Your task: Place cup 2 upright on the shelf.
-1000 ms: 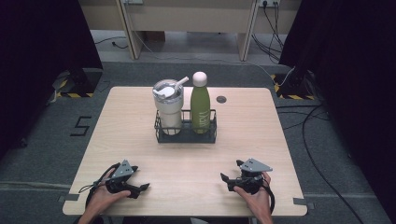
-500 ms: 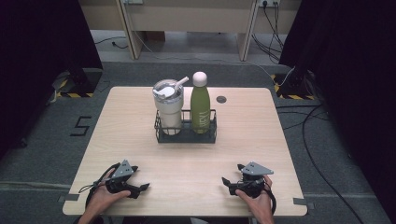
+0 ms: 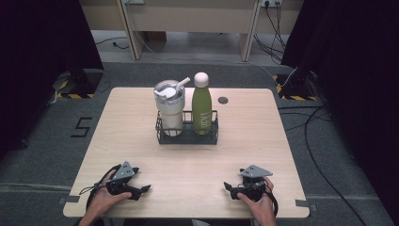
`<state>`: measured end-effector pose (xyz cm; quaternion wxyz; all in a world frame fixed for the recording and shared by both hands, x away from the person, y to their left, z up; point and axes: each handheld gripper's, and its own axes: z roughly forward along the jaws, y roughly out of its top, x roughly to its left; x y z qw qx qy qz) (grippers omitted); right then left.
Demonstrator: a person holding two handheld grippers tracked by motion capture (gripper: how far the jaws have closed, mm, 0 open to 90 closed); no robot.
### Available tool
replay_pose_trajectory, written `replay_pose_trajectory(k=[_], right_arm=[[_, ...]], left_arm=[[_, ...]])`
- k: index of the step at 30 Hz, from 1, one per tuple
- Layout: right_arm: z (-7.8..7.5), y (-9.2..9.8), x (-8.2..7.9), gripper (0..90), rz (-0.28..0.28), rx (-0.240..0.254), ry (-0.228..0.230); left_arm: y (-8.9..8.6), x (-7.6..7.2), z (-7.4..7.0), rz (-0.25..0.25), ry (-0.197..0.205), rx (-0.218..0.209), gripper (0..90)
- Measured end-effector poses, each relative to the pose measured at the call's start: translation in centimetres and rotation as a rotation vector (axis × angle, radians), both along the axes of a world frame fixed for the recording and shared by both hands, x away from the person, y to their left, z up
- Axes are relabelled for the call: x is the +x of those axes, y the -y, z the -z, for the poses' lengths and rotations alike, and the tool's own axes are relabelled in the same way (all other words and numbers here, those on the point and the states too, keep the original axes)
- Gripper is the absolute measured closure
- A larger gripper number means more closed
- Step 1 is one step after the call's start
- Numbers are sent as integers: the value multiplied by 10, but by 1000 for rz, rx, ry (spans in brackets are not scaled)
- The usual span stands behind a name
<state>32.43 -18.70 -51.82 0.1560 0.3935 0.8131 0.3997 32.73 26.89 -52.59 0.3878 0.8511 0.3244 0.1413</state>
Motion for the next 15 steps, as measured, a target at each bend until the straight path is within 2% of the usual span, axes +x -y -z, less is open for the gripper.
replay_pose_trajectory(k=[2, 3, 4, 5, 9, 12, 15], right_arm=[[1, -1, 0, 153, 0, -27, -16], [2, -4, 0, 148, 3, -61, -30], [2, -4, 0, 148, 3, -61, -30], [2, -5, -1, 143, -5, -89, -21], [2, -7, -1, 104, -18, -102, -23], [4, -9, 1, 4, -5, -125, -39], [4, -8, 1, 4, -6, -124, -38]], left_arm=[[0, 0, 0, 0, 0, 0, 135], [0, 0, 0, 0, 0, 0, 135], [0, 0, 0, 0, 0, 0, 135], [0, 0, 0, 0, 0, 0, 135], [0, 0, 0, 0, 0, 0, 135], [0, 0, 0, 0, 0, 0, 135], [0, 0, 0, -1, 0, -1, 136]])
